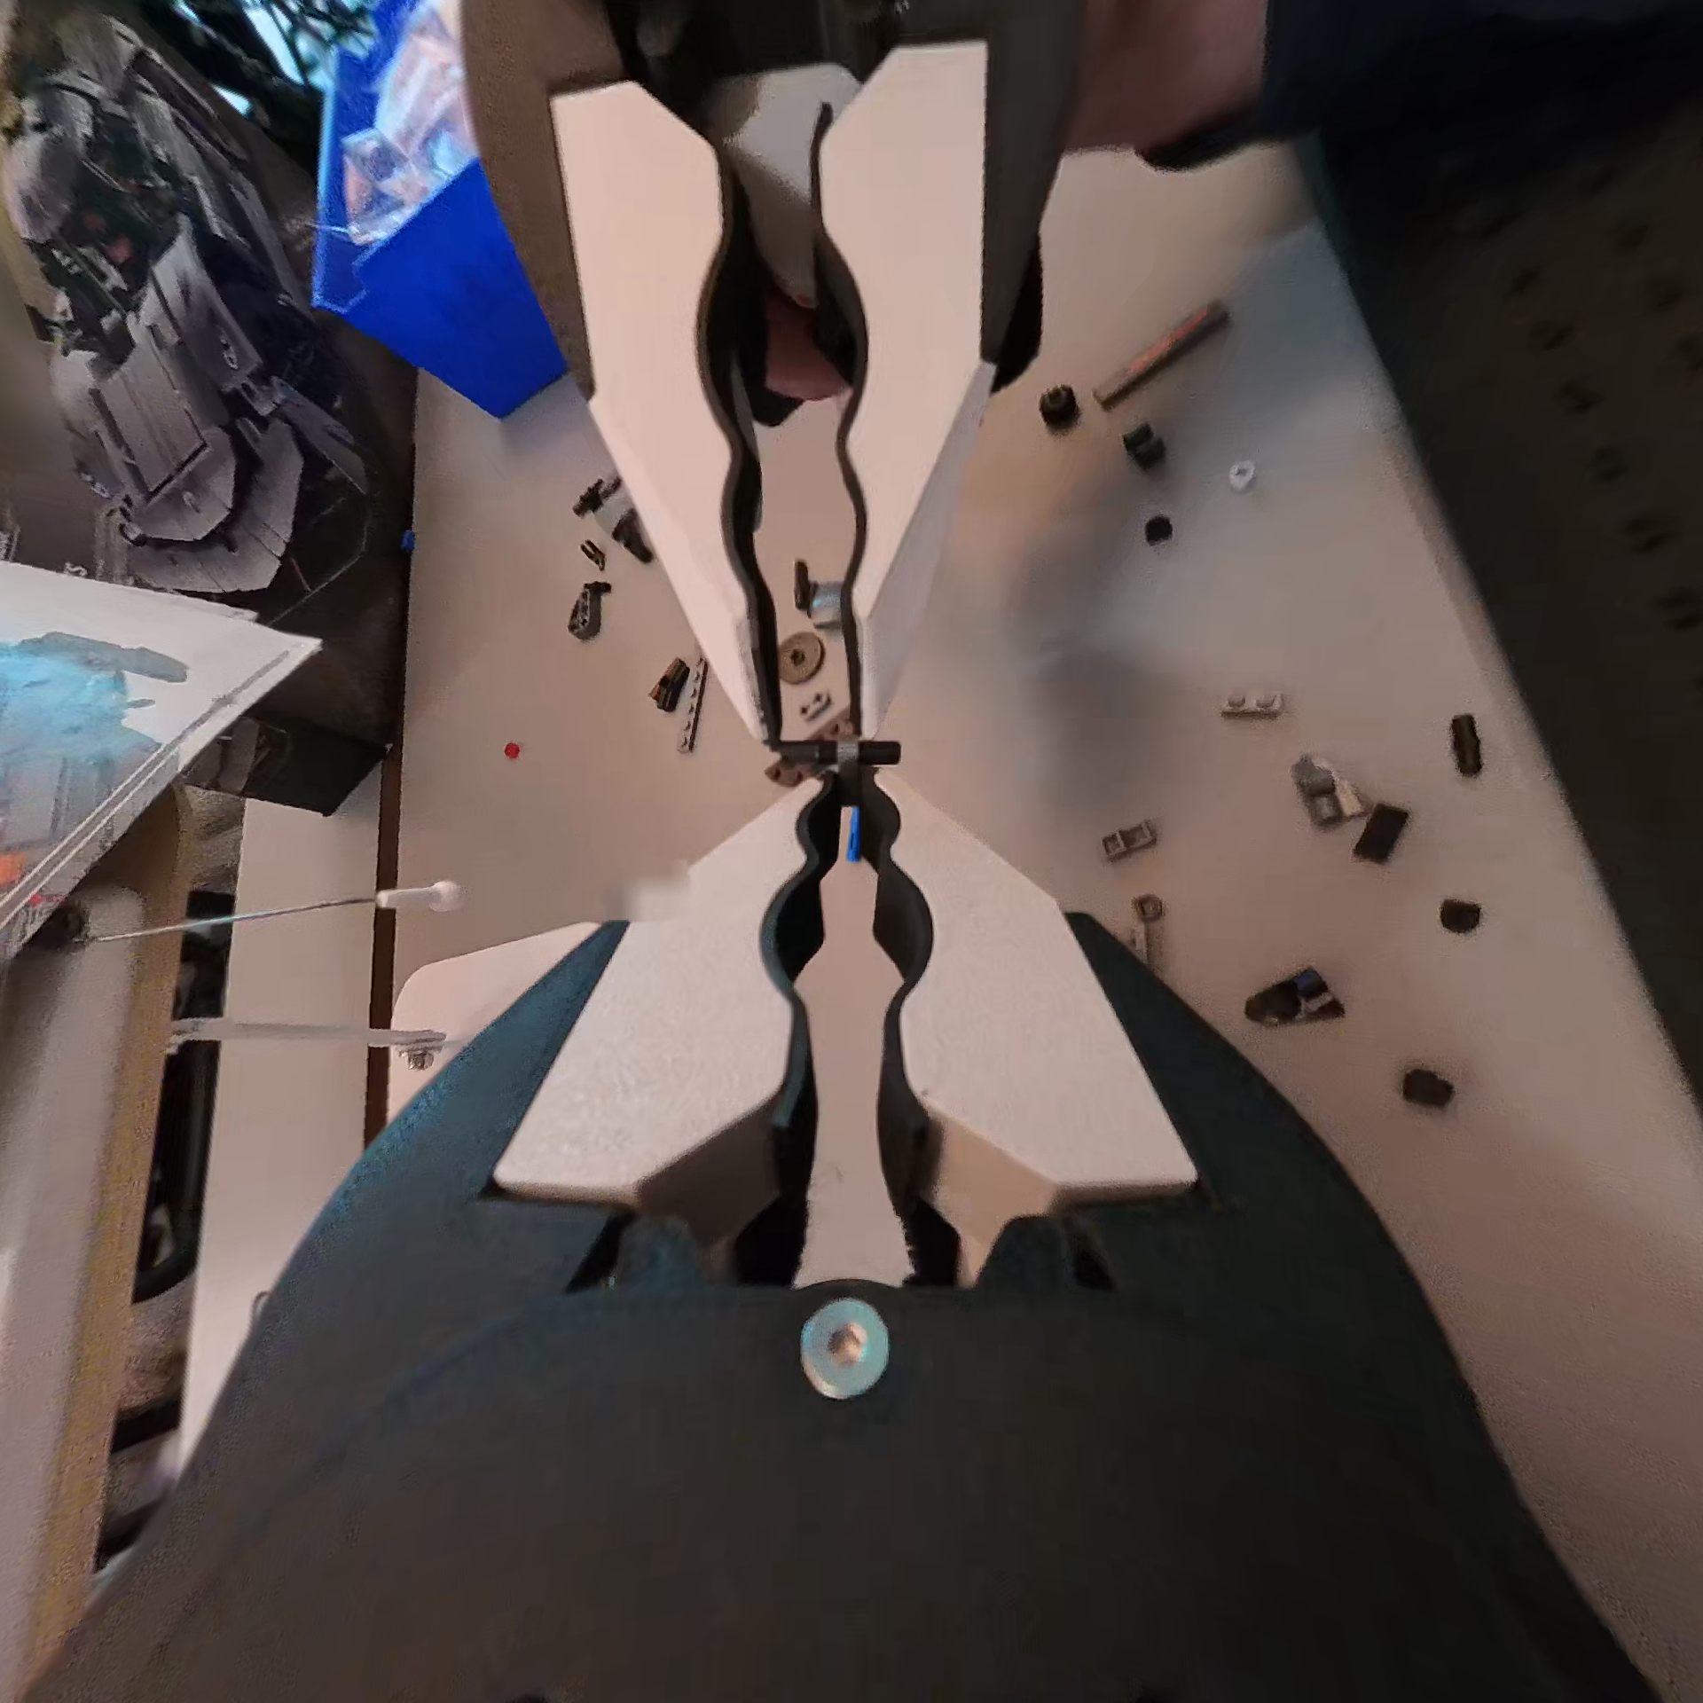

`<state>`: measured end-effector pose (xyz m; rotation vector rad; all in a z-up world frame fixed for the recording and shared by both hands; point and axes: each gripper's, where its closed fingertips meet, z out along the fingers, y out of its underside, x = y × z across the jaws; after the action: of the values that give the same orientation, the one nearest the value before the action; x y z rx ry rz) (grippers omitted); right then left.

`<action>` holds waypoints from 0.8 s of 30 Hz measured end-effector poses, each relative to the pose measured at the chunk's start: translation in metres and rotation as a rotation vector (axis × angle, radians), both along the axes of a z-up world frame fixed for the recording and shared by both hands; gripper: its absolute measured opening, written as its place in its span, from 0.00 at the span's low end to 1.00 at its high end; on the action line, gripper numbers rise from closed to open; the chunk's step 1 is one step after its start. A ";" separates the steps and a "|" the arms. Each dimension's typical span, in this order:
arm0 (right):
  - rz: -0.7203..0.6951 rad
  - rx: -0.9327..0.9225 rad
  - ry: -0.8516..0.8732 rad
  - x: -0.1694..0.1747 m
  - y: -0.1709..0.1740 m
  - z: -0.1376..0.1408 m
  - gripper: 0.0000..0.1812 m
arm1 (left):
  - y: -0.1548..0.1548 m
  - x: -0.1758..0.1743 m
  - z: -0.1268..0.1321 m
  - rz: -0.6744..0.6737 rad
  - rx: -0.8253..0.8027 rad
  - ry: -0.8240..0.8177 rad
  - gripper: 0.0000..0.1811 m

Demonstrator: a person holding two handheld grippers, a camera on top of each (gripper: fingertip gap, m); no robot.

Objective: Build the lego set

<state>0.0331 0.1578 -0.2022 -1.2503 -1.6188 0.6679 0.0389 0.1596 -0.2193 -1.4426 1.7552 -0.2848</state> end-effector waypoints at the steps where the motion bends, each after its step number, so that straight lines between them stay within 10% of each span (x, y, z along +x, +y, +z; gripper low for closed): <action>1: 0.006 0.007 -0.012 -0.001 -0.002 -0.002 0.06 | -0.001 -0.001 -0.002 -0.003 0.006 0.024 0.00; 24: -0.007 -0.087 -0.068 -0.004 -0.003 -0.016 0.08 | -0.001 0.001 -0.016 -0.003 0.046 0.103 0.00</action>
<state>0.0295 0.1551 -0.2177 -1.3539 -1.6548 0.7051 0.0396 0.1581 -0.2351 -1.4439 1.8344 -0.1735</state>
